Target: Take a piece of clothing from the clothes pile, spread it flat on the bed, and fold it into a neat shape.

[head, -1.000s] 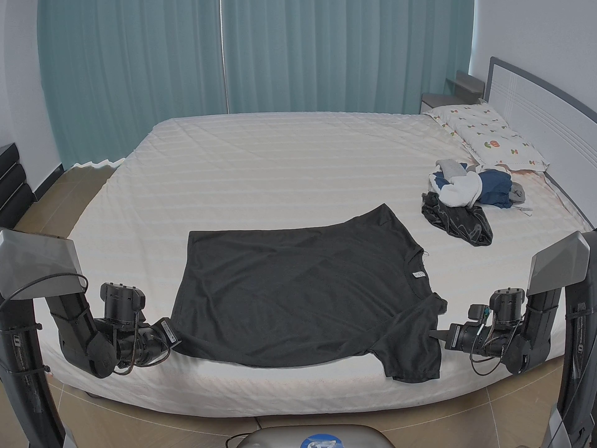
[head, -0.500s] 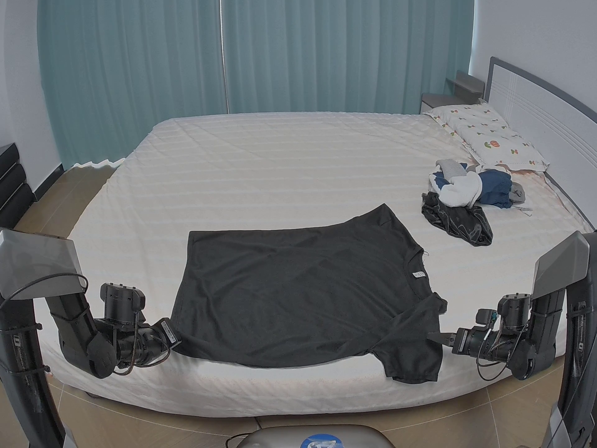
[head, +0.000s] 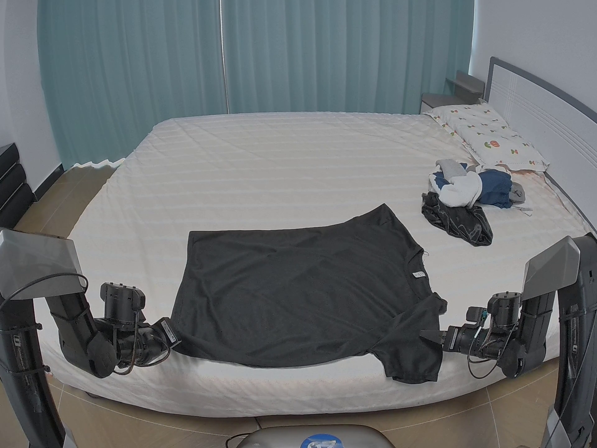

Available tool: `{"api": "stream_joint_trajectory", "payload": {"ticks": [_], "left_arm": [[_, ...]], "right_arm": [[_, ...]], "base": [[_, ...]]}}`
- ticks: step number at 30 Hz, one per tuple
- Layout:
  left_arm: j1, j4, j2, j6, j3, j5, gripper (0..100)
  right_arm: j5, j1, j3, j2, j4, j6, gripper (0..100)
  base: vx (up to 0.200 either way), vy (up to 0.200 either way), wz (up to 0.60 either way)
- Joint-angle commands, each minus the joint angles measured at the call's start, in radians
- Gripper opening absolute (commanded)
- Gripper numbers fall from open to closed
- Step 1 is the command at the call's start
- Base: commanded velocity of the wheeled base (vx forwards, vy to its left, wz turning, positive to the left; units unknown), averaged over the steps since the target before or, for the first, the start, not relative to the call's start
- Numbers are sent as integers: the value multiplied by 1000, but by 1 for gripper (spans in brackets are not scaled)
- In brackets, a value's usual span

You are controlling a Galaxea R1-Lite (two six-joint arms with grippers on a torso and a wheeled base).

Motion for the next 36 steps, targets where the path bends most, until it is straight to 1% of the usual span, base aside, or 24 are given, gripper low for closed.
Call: {"api": "stream_joint_trajectory", "payload": {"ticks": [1, 6, 10, 11, 13, 14, 15, 16, 19, 22, 24, 26, 27, 28, 29, 32, 33, 34, 36], "left_arm": [[5, -1, -3, -1, 0, 0, 0], [23, 1, -33, 1, 3, 2, 0], [28, 2, -72, 13, 17, 3, 0], [28, 4, -88, 16, 20, 6, 0], [28, 4, -88, 16, 20, 6, 0], [33, 12, -133, 24, 25, 8, 0], [37, 13, -147, 26, 29, 11, 0], [37, 15, -148, 26, 31, 11, 0], [42, 30, -170, 84, 57, 25, 0], [42, 48, -167, 151, 72, 68, 0], [42, 53, -164, 161, 74, 77, 0], [42, 62, -165, 167, 75, 78, 0], [40, 70, -168, 168, 75, 80, 0], [40, 71, -168, 168, 75, 80, 0], [39, 90, -171, 170, 75, 91, 0], [37, 97, -170, 194, 78, 144, 0], [37, 97, -170, 194, 78, 144, 0], [39, 97, -167, 217, 98, 183, 0], [40, 96, -164, 230, 112, 186, 0]], "right_arm": [[4, -13, 23, 0, -13, -2, 0], [18, -59, 117, -26, -97, -2, 0], [67, -83, 183, -95, -91, 1, 0], [95, -91, 206, -118, -91, 0, 0], [95, -91, 206, -118, -91, 0, 0], [108, -91, 260, -144, -91, -6, 0], [111, -91, 273, -152, -92, -8, 0], [111, -91, 275, -152, -91, -8, 0], [113, -89, 329, -165, -91, -25, 0], [107, -89, 367, -164, -91, -34, 0], [107, -91, 387, -164, -91, -37, 0], [105, -91, 424, -164, -92, -58, 0], [105, -89, 431, -162, -89, -88, 0], [105, -89, 431, -162, -91, -89, 0], [102, -91, 431, -161, -89, -114, 0], [98, -86, 431, -164, -71, -118, 0], [98, -86, 431, -164, -71, -118, 0], [98, -78, 431, -173, -51, -120, 0], [98, -77, 431, -185, -46, -123, 0]], "base": [[0, 0, 0], [0, 0, 0], [0, 0, 0], [0, 0, 0], [0, 0, 0], [0, 0, 0], [0, 0, 0], [0, 0, 0], [0, 0, 0], [0, 0, 0], [0, 0, 0], [0, 0, 0], [0, 0, 0], [0, 0, 0], [0, 0, 0], [0, 0, 0], [0, 0, 0], [0, 0, 0], [0, 0, 0]]}}
